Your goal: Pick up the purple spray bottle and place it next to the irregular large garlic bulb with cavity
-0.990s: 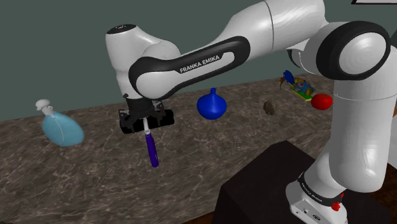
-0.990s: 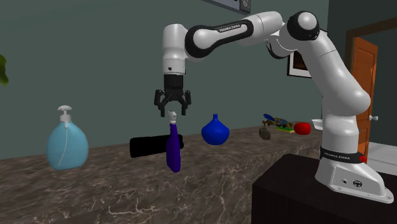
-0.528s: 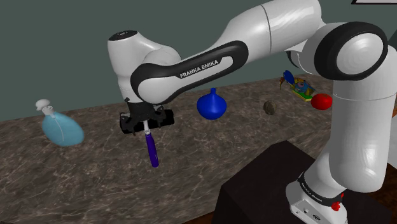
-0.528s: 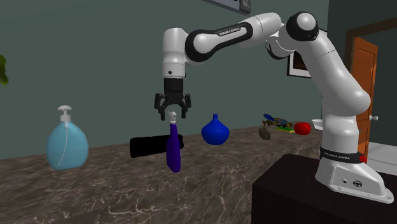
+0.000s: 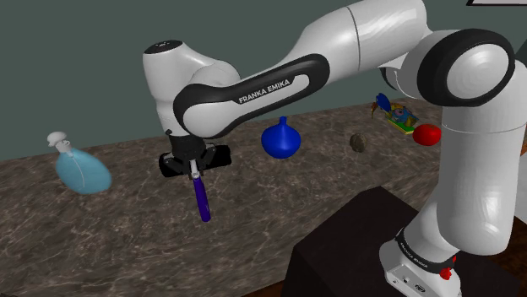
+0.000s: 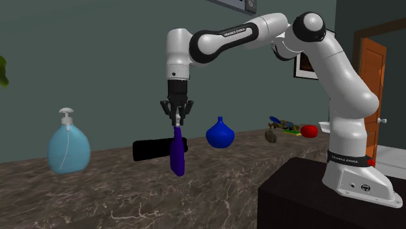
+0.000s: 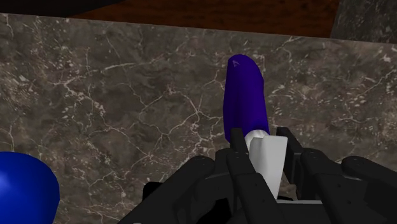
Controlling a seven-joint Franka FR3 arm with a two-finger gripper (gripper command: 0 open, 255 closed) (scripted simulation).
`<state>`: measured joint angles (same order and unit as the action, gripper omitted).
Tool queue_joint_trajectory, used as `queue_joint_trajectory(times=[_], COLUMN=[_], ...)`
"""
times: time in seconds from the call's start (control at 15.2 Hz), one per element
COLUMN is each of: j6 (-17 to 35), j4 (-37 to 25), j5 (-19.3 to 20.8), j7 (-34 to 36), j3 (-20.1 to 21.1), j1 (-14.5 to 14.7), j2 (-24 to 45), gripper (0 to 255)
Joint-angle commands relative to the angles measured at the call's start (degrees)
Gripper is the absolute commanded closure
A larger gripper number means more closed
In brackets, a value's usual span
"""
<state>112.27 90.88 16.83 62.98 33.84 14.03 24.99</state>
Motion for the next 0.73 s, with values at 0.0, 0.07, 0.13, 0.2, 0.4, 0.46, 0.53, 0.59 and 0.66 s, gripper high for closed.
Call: queue_joint_trajectory(times=[0.0, 0.07, 0.13, 0.2, 0.4, 0.46, 0.53, 0.59, 0.66], j6=[0.0, 0.0, 0.0, 0.0, -2.0, -2.7, -3.4, -4.1, -4.8], j4=[0.0, 0.0, 0.0, 0.0, -1.5, -2.1, -2.6, -3.2, -3.8], j5=[0.0, 0.0, 0.0, 0.0, -0.5, -0.6, -0.7, -0.8, -1.0], j7=[0.0, 0.0, 0.0, 0.0, -0.4, -0.5, -0.6, -0.7, -0.8], j3=[0.0, 0.0, 0.0, 0.0, 0.2, 0.3, 0.4, 0.4, 0.5], j1=[0.0, 0.0, 0.0, 0.0, 0.0, 0.0, 0.1, 0.1, 0.1], j2=[0.0, 0.0, 0.0, 0.0, -0.6, -0.7, -0.9, -1.0, -1.2], gripper=[255, 255, 255, 255, 255, 255, 255, 255, 255])
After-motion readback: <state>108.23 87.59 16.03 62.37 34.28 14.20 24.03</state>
